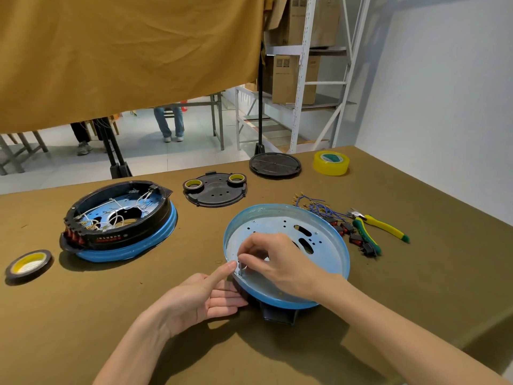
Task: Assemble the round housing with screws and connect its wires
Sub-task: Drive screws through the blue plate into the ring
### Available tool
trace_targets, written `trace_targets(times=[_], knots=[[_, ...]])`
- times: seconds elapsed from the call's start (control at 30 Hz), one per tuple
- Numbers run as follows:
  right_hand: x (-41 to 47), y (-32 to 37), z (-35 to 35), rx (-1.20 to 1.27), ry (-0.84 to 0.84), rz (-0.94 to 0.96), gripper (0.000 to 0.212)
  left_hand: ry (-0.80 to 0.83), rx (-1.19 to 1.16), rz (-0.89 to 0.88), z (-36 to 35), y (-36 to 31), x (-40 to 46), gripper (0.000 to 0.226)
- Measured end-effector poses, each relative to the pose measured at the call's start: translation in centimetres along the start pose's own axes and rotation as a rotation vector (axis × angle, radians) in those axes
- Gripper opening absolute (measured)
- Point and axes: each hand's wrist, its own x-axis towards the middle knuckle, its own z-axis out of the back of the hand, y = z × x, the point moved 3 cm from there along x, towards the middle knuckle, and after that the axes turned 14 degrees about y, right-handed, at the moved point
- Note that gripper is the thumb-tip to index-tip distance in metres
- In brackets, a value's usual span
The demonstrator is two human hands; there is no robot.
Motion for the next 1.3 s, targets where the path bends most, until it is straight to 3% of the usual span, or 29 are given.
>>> trace_targets(times=[0.33, 0.57, 0.9, 1.3], knots=[[0.1, 0.0, 0.0, -0.117, -0.022, 0.026, 0.008, -0.013, 0.007, 0.002, -0.1, 0.0, 0.1, 0.091], [-0.6, 0.1, -0.3, -0.237, 0.070, 0.061, 0.013, -0.020, 0.018, -0.004, 0.1, 0.1, 0.3, 0.093], [1.1, -0.5, 0.5, -0.001, 0.175, -0.061, 0.009, -0.031, 0.027, -0.010, 0.1, 0.3, 0.5, 0.098], [1.4, -0.7, 0.8, 0.014, 0.238, -0.092, 0.008, -0.039, 0.026, 0.002, 0.2, 0.3, 0.8, 0.096]])
